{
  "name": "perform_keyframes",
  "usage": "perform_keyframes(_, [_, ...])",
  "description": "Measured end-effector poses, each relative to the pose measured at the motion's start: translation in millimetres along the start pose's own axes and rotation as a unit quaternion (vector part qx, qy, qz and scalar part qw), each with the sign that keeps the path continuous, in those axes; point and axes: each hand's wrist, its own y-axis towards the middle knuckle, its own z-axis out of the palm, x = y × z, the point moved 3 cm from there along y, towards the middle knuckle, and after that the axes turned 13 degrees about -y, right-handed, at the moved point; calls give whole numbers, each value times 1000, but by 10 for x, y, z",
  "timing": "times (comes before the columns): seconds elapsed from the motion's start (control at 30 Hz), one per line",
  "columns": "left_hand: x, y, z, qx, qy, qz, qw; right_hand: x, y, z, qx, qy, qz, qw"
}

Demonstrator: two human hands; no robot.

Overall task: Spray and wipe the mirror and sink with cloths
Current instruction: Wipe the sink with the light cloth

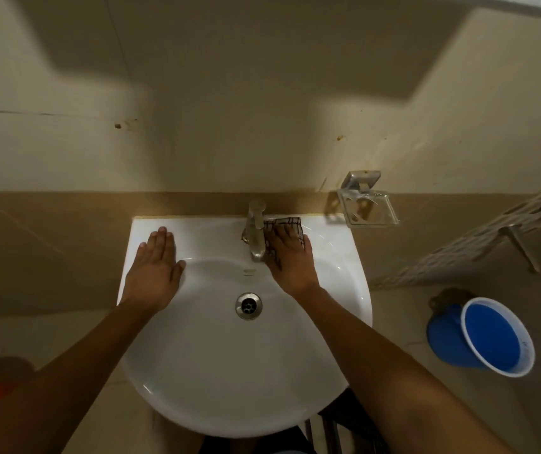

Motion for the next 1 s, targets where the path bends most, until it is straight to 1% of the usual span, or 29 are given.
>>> perform_keyframes(0.1, [22,-7,-3,-3,-2,4,1000,-197,53,-9,37,-26,-50,998])
perform_keyframes(0.23, [-5,1,1,-5,1,-3,1000,-598,95,-73,57,-55,-50,996])
perform_keyframes(0.3, [-20,5,4,-6,0,-5,1000,-781,49,-108,54,-66,-39,996])
perform_keyframes(0.43, [-44,-6,0,-11,-2,-11,1000,-1044,-133,-149,49,-75,26,996])
perform_keyframes(0.5, [-65,-7,2,-14,-2,-14,1000,-1107,-293,-143,48,-45,63,996])
perform_keyframes(0.6, [-61,-3,14,-18,-3,-14,1000,-1114,-636,-105,26,1,102,994])
perform_keyframes(0.7, [-52,-8,19,-23,-7,-14,1000,-1068,-823,-34,12,-13,135,991])
perform_keyframes(0.83, [-68,1,4,-26,-16,-14,999,-968,-588,-2,-10,-35,191,981])
perform_keyframes(1.0, [-29,-6,6,-15,-20,-14,1000,-746,-179,8,-49,-36,179,982])
